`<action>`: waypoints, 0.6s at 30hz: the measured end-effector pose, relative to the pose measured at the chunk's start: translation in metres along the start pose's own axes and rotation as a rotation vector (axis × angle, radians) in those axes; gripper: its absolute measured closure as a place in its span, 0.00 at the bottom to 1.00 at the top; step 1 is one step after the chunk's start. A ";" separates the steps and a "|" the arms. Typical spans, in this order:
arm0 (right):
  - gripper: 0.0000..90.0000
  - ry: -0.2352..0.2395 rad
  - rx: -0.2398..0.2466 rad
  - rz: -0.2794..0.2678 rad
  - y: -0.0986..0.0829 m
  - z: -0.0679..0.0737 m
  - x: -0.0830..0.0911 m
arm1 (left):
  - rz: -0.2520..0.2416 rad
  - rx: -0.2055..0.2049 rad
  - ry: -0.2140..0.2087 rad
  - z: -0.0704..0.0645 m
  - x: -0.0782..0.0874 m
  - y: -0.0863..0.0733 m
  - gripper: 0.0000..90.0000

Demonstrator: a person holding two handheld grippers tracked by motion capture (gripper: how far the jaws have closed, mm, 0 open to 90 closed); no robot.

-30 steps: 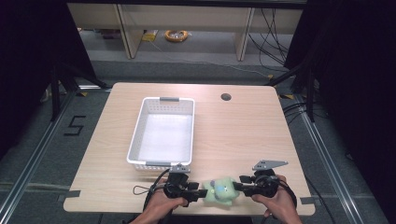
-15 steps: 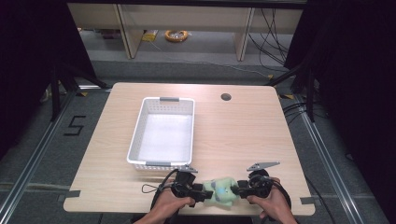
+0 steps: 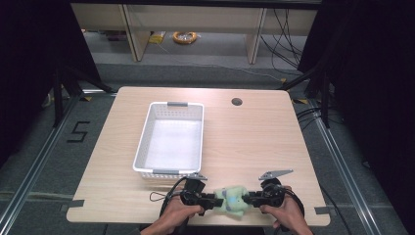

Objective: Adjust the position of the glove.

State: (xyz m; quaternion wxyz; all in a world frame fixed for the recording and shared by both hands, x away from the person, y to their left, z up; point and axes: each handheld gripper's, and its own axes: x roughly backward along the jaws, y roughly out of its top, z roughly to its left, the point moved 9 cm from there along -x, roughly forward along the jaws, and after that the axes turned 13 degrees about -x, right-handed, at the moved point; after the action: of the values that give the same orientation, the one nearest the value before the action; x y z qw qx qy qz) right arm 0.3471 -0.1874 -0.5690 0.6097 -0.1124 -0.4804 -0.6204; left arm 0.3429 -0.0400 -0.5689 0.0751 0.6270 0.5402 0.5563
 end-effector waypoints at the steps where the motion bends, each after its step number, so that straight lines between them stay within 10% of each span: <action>1: 0.83 -0.012 0.005 -0.008 0.000 0.000 0.000 | -0.007 -0.020 0.004 -0.001 0.000 0.001 0.75; 18: 0.90 0.024 0.054 -0.045 0.002 0.009 0.007 | -0.022 -0.061 -0.025 -0.006 0.008 0.006 0.82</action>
State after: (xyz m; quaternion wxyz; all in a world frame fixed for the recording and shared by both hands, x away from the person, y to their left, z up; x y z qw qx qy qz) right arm 0.3430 -0.1847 -0.5583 0.6042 -0.0776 -0.4920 -0.6220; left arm 0.3404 -0.0395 -0.5577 0.1071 0.6251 0.5289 0.5639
